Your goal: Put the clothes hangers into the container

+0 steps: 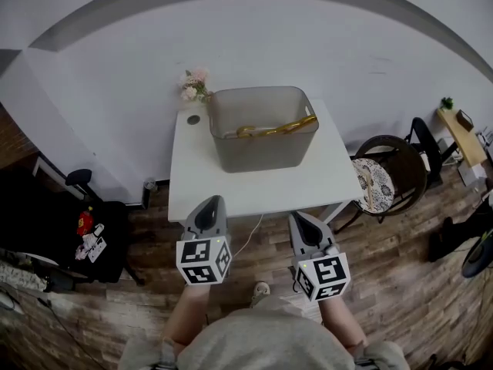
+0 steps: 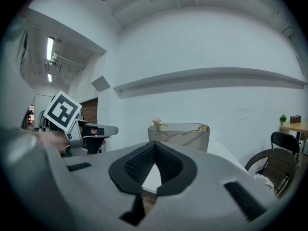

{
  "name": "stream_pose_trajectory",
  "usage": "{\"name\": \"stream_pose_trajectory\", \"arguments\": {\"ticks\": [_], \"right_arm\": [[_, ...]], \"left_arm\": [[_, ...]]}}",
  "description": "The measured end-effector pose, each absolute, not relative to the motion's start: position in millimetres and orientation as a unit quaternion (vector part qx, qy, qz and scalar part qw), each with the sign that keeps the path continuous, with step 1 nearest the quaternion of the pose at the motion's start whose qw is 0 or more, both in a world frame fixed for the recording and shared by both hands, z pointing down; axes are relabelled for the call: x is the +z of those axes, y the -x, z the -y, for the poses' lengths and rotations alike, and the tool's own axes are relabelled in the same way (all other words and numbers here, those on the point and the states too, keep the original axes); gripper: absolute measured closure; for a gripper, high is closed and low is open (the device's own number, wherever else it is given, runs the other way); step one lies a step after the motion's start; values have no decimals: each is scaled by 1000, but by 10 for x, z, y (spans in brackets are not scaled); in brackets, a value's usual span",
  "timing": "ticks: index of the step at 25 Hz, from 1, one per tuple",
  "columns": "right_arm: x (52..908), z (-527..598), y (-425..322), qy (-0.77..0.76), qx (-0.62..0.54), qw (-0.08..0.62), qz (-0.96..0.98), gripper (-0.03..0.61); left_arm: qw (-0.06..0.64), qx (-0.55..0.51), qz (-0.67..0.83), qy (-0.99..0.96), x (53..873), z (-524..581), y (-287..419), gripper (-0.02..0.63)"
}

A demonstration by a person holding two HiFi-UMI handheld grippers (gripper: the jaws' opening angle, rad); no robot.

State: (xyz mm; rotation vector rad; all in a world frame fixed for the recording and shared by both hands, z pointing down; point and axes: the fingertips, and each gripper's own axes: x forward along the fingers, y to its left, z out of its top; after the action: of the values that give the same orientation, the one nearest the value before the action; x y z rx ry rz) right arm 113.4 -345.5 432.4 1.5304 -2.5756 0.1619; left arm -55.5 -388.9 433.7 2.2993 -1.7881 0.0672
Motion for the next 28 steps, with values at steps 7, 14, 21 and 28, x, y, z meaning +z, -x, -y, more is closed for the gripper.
{"name": "stream_pose_trajectory", "arguments": {"ticks": [7,14,21,28], "right_arm": [[4229,2862,-848,-524,48,66,848,576],[4125,2228,-552,-536,36,53,842,576],[4156,1693,-304,-540,40,58,838,576],[4211,1329,-130,-539,40,59,839,576]], "left_arm": [[127,27,592,-795,4369,3214,816,597],[126,31,577,-806,4362,2570,1055,597],[125,36,562,-817,4409,2028,1244,597],[139,39,562,-814,4555,1607,1430,597]]}}
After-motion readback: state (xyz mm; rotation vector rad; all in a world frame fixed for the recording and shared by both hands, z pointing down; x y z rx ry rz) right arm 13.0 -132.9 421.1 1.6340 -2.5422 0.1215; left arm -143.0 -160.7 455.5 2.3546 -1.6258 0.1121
